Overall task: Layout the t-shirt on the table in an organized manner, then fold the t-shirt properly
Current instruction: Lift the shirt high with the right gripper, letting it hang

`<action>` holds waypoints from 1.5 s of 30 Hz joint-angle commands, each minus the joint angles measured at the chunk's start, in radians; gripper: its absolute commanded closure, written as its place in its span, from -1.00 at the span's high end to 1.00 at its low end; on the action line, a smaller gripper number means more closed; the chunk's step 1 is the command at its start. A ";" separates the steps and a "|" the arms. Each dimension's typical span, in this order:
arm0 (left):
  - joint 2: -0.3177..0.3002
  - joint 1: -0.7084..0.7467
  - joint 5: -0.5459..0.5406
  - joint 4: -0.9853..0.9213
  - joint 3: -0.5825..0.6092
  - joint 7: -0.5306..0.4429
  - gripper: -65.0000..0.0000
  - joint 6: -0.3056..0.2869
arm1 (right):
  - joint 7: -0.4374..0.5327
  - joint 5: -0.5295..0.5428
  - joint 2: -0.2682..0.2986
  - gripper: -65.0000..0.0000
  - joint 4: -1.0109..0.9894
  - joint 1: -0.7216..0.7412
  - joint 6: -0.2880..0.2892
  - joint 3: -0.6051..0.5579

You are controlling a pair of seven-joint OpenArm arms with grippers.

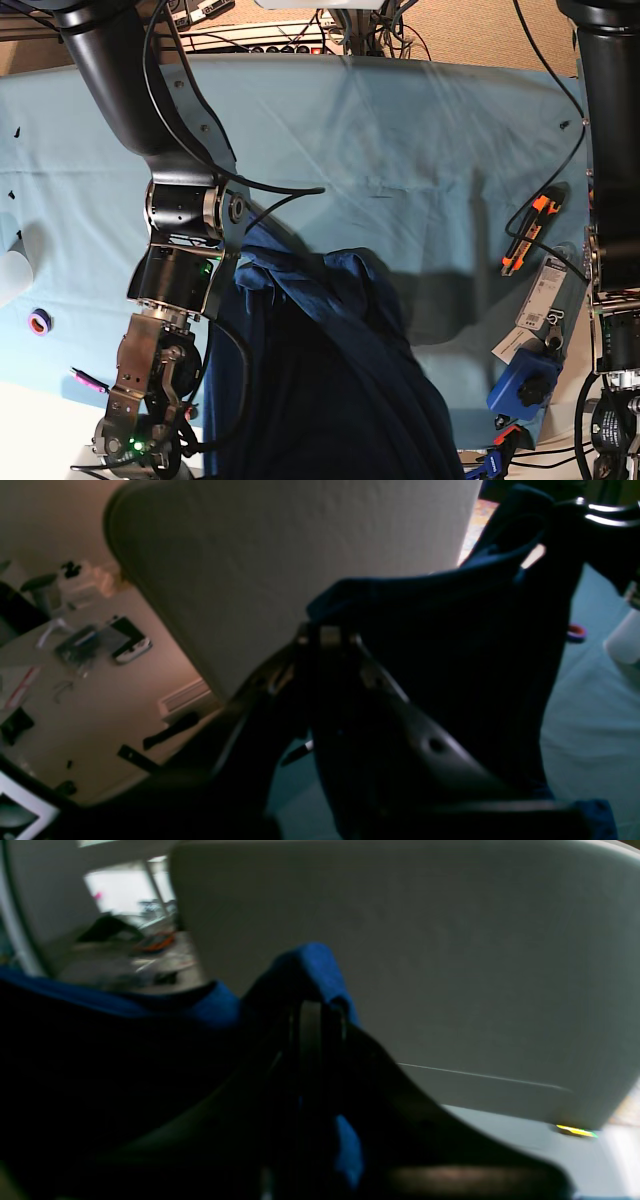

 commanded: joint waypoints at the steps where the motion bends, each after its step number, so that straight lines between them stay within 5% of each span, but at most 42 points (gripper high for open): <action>1: -0.006 -0.053 -0.018 0.013 -0.008 -0.035 -1.00 0.005 | -0.002 0.063 -0.005 -1.00 0.014 0.044 0.037 -0.022; 8: -0.007 0.002 -0.017 0.013 -0.008 -0.034 -1.00 0.005 | -0.264 0.423 -0.005 -1.00 0.014 0.022 0.199 -0.207; 16: -0.038 0.048 0.029 0.013 -0.008 -0.077 -1.00 0.005 | -0.336 0.702 -0.008 -1.00 0.015 -0.014 0.331 -0.383; 23: -0.110 0.043 0.058 0.013 -0.008 -0.136 -1.00 0.080 | -0.337 0.819 -0.008 -1.00 0.015 -0.029 0.331 -0.399; 36: -0.116 0.043 0.088 0.013 -0.008 -0.228 -1.00 0.100 | -0.237 0.795 -0.008 -1.00 0.014 -0.045 0.331 -0.399; 45: -0.127 0.048 0.087 0.013 -0.008 -0.217 -1.00 0.097 | -0.043 0.519 -0.007 -1.00 0.014 -0.077 0.331 -0.399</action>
